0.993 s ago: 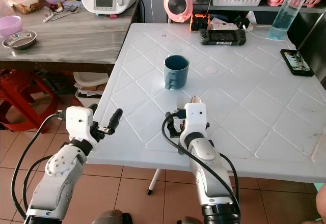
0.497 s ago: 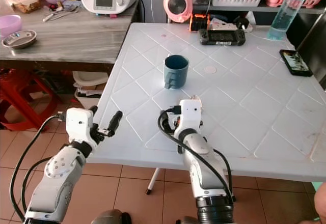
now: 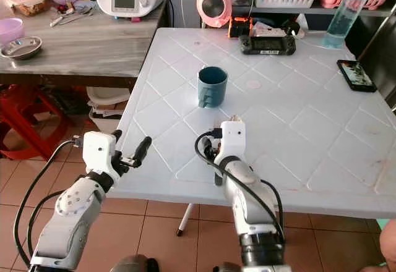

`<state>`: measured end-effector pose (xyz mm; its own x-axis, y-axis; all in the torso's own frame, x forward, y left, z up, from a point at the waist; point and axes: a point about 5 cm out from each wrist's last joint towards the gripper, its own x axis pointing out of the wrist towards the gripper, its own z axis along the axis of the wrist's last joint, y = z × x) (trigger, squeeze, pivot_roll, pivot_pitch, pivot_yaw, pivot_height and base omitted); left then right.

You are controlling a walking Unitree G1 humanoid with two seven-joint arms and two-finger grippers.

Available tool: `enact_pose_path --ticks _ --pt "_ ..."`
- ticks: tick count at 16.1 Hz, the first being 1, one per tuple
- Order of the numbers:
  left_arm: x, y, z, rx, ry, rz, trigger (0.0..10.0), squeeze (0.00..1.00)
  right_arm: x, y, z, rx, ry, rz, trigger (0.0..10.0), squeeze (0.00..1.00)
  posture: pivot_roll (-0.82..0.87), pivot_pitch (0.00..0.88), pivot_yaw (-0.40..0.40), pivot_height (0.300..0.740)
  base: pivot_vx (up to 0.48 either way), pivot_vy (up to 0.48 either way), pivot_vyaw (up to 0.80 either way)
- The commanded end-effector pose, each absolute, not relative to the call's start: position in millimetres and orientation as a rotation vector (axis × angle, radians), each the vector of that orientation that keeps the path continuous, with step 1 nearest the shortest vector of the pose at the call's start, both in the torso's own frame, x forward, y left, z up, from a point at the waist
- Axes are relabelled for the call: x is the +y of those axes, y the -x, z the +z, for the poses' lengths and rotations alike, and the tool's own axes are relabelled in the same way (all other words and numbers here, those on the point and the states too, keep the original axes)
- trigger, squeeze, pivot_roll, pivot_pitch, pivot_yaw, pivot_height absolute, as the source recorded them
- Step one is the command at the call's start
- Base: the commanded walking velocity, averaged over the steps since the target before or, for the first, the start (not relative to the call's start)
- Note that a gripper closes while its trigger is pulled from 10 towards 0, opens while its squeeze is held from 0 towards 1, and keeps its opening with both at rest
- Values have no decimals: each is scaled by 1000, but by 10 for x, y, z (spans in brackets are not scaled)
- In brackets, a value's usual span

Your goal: Setting the table

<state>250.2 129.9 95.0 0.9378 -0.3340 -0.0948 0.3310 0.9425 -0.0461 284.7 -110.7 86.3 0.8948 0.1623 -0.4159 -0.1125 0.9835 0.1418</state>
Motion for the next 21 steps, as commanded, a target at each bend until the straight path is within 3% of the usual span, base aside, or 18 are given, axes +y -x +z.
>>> enact_pose_path --ticks 1,3,5,6,10,18,21 --pt "1301 -2497 982 96 24 -356 10000 0 -1111 -2805 720 528 -115 144 1333 0 14 22 17 740 0 0 0" --pt "1286 -2497 976 104 24 -365 10000 0 -1110 -2818 689 555 -97 163 1451 0 15 22 16 740 0 0 0" --pt "1275 -2483 965 113 25 -375 10000 0 -1143 -2807 620 605 -75 177 941 0 16 24 15 740 0 0 0" --pt "1276 -2478 961 116 25 -376 10000 0 -1154 -2802 604 618 -75 181 1255 0 17 24 13 740 0 0 0" --pt "1271 -2471 952 127 22 -387 10000 0 -1186 -2774 535 666 -105 197 0 0 18 24 13 740 0 0 0" --pt "1263 -2474 945 129 10 -398 10000 0 -1196 -2734 481 689 -195 168 0 0 16 17 13 740 0 0 0" --pt "1267 -2485 931 124 12 -383 10000 0 -1165 -2796 619 595 -289 145 0 0 17 0 8 740 0 0 0"
